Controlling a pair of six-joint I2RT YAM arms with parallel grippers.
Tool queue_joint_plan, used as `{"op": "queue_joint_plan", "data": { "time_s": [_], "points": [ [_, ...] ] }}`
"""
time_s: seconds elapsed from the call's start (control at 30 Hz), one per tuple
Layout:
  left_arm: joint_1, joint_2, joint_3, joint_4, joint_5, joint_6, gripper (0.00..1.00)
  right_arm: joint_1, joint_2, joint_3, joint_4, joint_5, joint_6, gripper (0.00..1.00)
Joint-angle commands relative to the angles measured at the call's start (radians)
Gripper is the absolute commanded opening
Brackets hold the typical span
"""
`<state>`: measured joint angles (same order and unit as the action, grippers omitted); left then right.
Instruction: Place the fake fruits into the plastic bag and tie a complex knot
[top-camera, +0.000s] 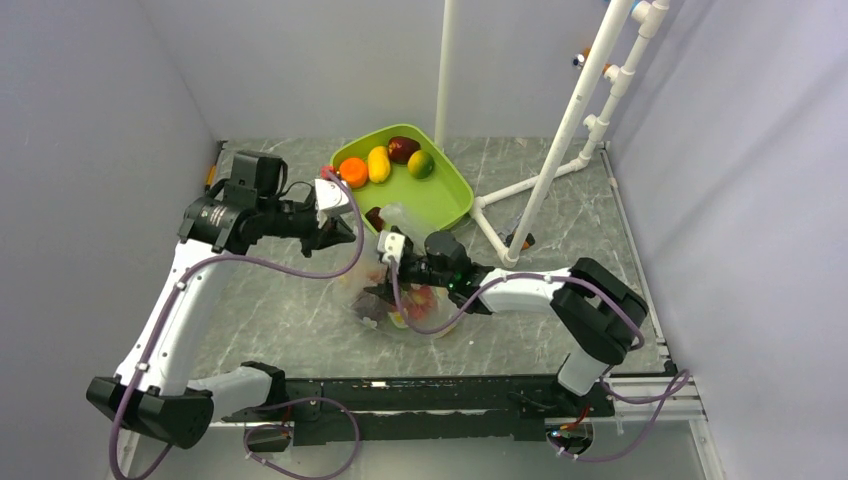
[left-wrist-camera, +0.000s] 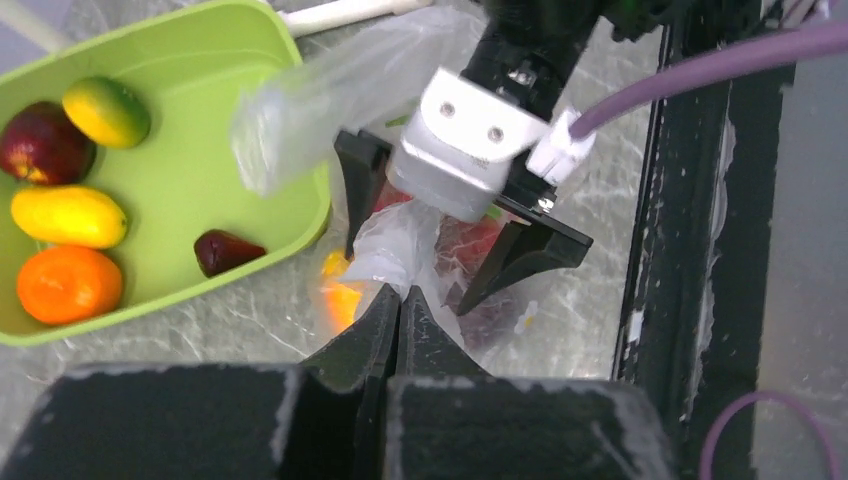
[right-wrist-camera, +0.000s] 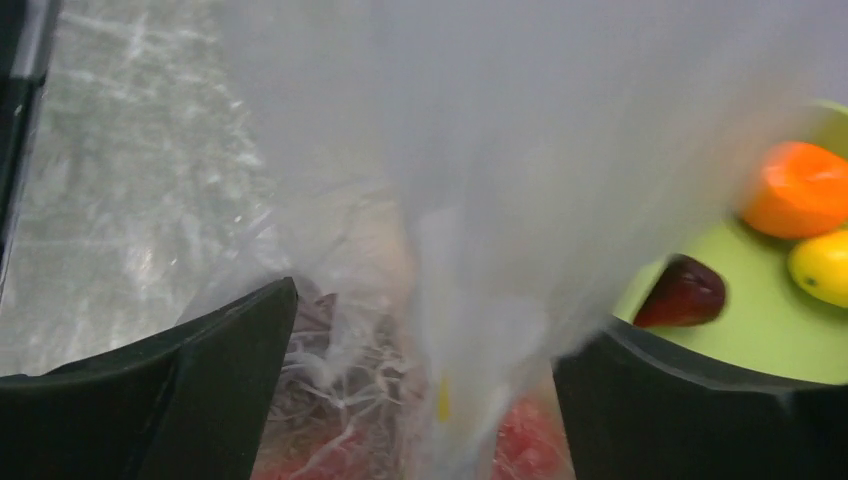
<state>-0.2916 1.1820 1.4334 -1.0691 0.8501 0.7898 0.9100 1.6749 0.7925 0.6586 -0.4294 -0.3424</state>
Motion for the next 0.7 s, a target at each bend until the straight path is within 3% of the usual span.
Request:
{"op": "queue_joint_plan", "data": {
  "time_s": [0.0,0.2,0.27,0.53,0.67],
  "points": [
    [0.0,-0.084,-0.068,0.237,-0.063,-0.397,0.0,0.002,-0.138,0.082,-0.032,0.146,0.213,0.99],
    [-0.001,-0.146,-0.127,0.422,-0.119,-0.683,0.0,0.08,-0.164,0.117,0.055,0.395,0.294,1.0],
    [0.0,-0.147,-0.125,0.447,-0.137,-0.751,0.0,0.098,-0.145,0.127,0.085,0.414,0.296,1.0],
    [-0.001,-0.167,-0.142,0.513,-0.138,-0.847,0.0,0.13,-0.119,0.105,0.213,0.35,0.245,1.0],
    [-0.001,-0.192,-0.175,0.546,-0.156,-0.883,0.0,0.143,-0.087,0.148,0.248,0.454,0.24,1.0]
  ]
}}
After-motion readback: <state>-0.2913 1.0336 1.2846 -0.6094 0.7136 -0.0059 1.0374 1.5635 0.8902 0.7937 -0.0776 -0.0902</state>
